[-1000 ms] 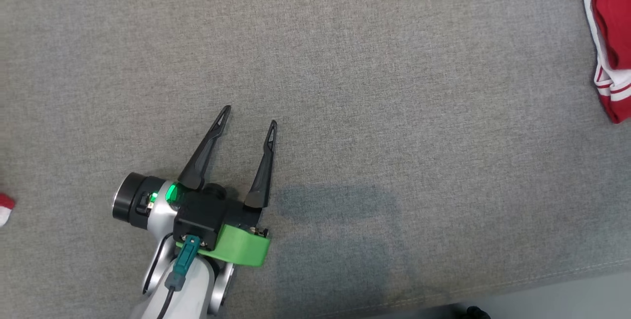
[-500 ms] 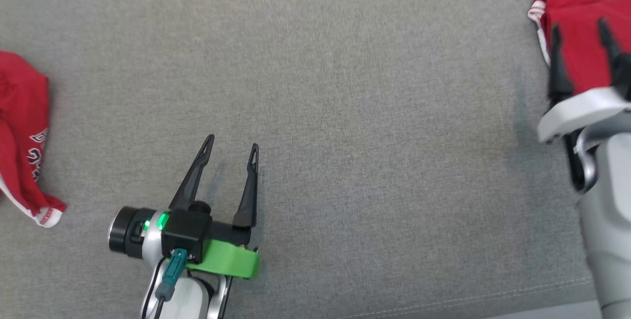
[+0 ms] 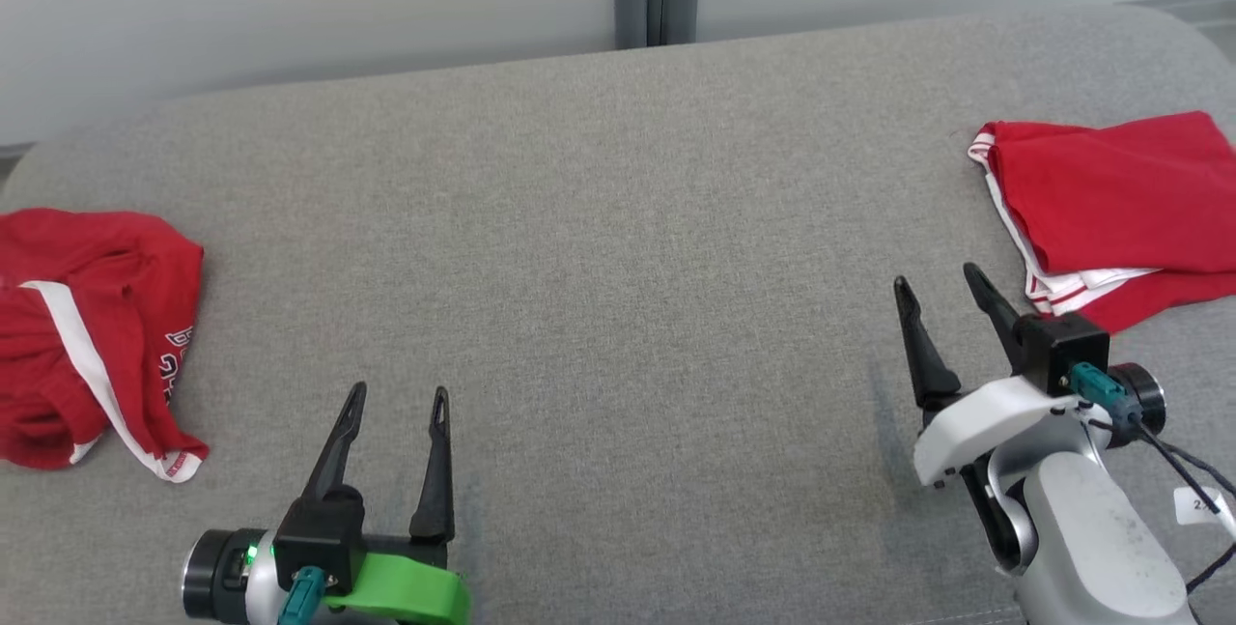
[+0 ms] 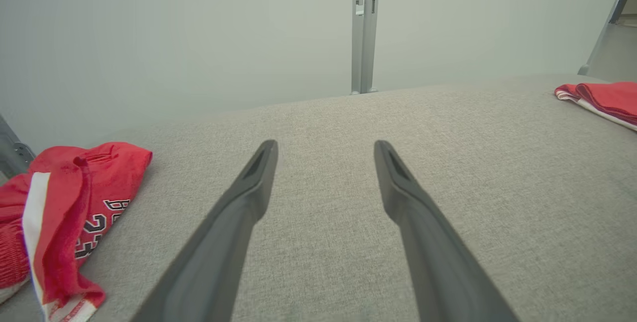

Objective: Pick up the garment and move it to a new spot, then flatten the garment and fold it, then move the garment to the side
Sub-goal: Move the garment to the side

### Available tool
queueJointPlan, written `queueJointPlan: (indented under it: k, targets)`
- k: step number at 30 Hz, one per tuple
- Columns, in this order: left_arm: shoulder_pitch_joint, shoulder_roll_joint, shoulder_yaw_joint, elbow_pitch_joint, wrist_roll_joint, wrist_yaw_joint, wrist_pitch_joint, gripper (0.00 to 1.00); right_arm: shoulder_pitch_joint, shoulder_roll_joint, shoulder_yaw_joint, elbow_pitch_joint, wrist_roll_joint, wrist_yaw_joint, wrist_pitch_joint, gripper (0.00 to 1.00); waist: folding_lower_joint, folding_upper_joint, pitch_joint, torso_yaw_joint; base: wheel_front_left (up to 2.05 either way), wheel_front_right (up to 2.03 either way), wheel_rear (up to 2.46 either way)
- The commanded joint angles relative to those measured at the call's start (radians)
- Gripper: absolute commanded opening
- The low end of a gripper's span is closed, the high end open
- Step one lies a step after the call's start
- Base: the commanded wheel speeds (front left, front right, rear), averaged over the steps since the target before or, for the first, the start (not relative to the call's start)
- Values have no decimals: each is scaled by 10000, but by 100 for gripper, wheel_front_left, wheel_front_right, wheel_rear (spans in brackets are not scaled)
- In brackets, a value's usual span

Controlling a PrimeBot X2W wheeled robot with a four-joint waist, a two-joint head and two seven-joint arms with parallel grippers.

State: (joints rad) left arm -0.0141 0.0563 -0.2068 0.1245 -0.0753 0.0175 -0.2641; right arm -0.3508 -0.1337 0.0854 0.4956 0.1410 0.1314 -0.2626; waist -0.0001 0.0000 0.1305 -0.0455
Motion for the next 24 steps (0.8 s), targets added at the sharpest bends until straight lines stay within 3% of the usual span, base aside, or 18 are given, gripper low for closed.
queueJointPlan:
  k: [1,11,24]
  targets:
    - [215,4,122,44,-61,42,7,100,268,12,19,-65,108,-15,-26,100,1,0,-931,-8,0,0,0]
    - [868,-45,820,294,-88,122,7,100,1662,506,356,-738,158,-15,-26,100,1,0,-1610,99,0,0,0]
    - [1017,-55,938,446,-172,226,7,100,2255,758,199,-1212,71,-15,-26,100,1,0,-1707,208,0,0,0]
